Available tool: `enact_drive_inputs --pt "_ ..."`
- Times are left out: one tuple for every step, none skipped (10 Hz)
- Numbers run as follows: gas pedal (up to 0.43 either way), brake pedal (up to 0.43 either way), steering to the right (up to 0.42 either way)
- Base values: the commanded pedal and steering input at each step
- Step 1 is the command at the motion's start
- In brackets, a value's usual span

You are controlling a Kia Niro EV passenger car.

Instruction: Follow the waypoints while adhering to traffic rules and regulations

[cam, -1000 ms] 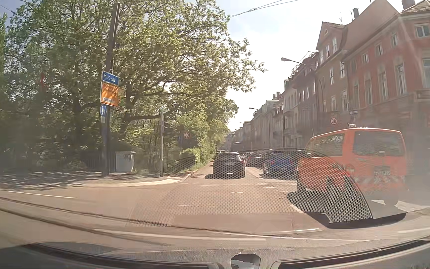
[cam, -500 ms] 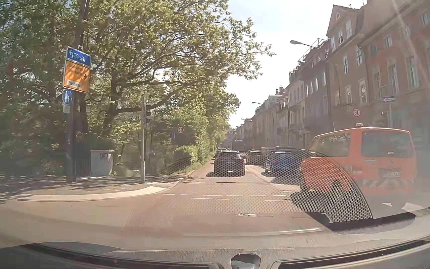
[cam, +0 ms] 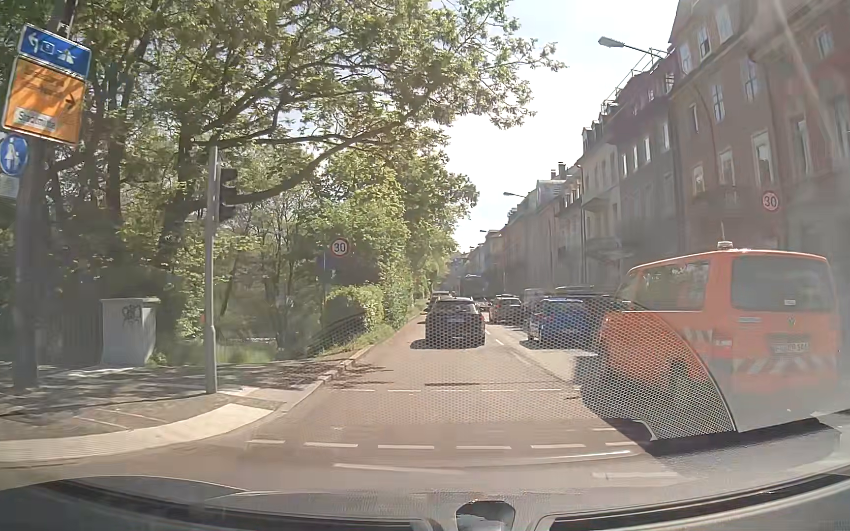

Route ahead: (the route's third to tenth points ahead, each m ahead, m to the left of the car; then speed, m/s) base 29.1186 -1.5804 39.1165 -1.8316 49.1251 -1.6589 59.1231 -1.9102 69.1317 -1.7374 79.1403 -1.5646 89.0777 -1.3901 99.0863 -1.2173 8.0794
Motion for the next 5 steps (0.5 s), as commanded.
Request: enact_drive_inputs --pt "0.079 0.000 0.000" --pt "0.079 0.000 0.000" --pt "0.079 0.000 0.001" --pt "0.079 0.000 0.002" --pt "0.079 0.000 0.002"
